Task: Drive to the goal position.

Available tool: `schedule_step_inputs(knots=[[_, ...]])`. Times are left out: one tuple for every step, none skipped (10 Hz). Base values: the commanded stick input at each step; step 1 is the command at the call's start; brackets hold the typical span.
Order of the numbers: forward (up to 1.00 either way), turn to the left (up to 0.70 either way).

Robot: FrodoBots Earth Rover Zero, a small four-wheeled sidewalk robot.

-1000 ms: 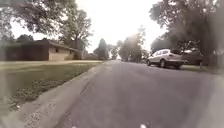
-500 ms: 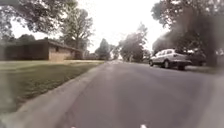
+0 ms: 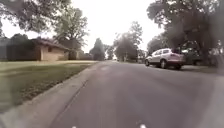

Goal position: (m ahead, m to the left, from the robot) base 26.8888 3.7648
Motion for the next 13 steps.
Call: schedule_step_inputs(knots=[[1.00,0.00],[1.00,0.00],[1.00,0.00],[1.00,0.00],[1.00,0.00],[1.00,0.00],[1.00,0.00],[1.00,0.00],[1.00,0.00],[1.00,0.00],[1.00,0.00],[1.00,0.00],[1.00,0.01]])
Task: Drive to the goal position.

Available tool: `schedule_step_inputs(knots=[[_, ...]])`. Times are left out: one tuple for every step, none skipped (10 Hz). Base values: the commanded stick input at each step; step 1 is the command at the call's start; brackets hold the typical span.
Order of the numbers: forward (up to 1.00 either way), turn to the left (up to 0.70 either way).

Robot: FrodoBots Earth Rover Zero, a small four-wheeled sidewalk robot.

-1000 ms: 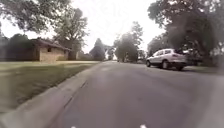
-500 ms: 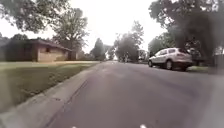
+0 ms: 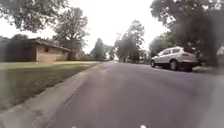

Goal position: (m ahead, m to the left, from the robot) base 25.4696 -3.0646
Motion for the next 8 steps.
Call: schedule_step_inputs(knots=[[1.00,0.05],[1.00,0.40],[1.00,0.40],[1.00,0.37],[1.00,0.17],[1.00,0.00],[1.00,0.00],[1.00,0.00]])
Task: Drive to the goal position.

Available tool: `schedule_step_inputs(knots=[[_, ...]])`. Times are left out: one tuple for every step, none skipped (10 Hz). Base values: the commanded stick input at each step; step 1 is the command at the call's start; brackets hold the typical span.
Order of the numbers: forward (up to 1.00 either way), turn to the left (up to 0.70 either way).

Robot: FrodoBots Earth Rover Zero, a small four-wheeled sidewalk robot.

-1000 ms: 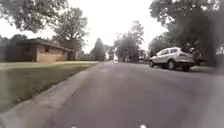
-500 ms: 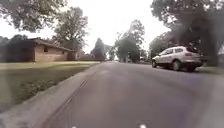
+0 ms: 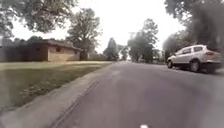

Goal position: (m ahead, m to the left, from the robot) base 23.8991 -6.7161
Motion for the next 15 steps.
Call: schedule_step_inputs(knots=[[1.00,0.00],[1.00,0.00],[1.00,0.00],[1.00,0.00],[1.00,0.00],[1.00,0.00],[1.00,0.00],[1.00,0.00],[1.00,0.00],[1.00,-0.04],[1.00,-0.35],[1.00,-0.17],[1.00,0.00],[1.00,0.00],[1.00,0.00]])
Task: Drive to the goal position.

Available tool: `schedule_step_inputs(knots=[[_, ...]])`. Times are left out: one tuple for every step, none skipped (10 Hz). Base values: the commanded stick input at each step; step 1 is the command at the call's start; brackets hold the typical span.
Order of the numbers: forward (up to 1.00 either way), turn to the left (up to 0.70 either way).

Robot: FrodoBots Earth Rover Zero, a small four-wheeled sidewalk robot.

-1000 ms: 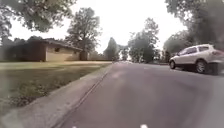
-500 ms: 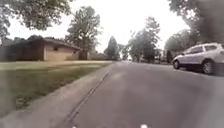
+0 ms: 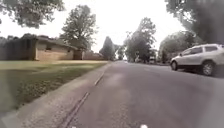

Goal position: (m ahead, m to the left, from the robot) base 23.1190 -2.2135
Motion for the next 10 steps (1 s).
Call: schedule_step_inputs(knots=[[1.00,0.00],[1.00,0.00],[1.00,0.00],[1.00,-0.12],[1.00,-0.23],[1.00,0.00],[1.00,0.00],[1.00,0.00],[1.00,0.00],[1.00,0.00]])
